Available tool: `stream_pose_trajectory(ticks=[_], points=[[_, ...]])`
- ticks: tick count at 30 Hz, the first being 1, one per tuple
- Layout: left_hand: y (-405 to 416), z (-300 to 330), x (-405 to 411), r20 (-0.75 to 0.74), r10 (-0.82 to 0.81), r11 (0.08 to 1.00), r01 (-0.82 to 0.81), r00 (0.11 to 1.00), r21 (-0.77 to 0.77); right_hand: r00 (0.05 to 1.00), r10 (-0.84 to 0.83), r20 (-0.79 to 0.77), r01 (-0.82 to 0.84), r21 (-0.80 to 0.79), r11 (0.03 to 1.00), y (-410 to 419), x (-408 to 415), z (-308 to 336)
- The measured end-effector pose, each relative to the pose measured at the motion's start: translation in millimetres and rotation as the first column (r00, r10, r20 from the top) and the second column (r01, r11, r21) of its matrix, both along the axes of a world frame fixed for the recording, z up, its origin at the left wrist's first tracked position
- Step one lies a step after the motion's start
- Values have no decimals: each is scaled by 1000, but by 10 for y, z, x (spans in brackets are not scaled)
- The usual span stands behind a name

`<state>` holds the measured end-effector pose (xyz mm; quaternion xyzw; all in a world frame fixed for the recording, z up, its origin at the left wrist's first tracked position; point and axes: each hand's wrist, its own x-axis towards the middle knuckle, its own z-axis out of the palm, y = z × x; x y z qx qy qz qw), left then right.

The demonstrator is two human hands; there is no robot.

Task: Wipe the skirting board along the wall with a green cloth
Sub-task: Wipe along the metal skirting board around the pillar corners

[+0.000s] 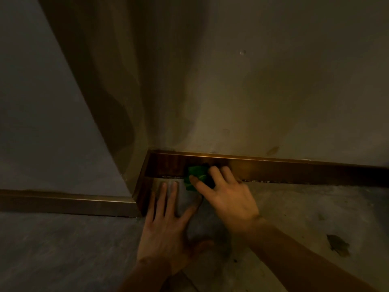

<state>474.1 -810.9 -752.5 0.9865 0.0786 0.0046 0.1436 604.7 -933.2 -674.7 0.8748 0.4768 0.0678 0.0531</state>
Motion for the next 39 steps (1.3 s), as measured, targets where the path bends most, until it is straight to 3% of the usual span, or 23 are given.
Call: stream_pose_trajectory(ticks=[9, 16, 24, 39], points=[[-16, 45, -9, -4, 24, 1000, -24, 1000, -14, 993, 69, 97, -59, -107, 992, 56, 92, -63], [-1, 51, -14, 12, 18, 1000, -18, 1000, -23, 989, -5, 147, 28, -153, 988, -100, 133, 27], [4, 37, -7, 22, 19, 1000, -18, 1000, -22, 988, -119, 99, 142, -271, 952, -350, 203, 88], [-6, 12, -18, 23, 13, 1000, -13, 1000, 4, 923, -376, 82, 383, -294, 876, -918, 356, 196]])
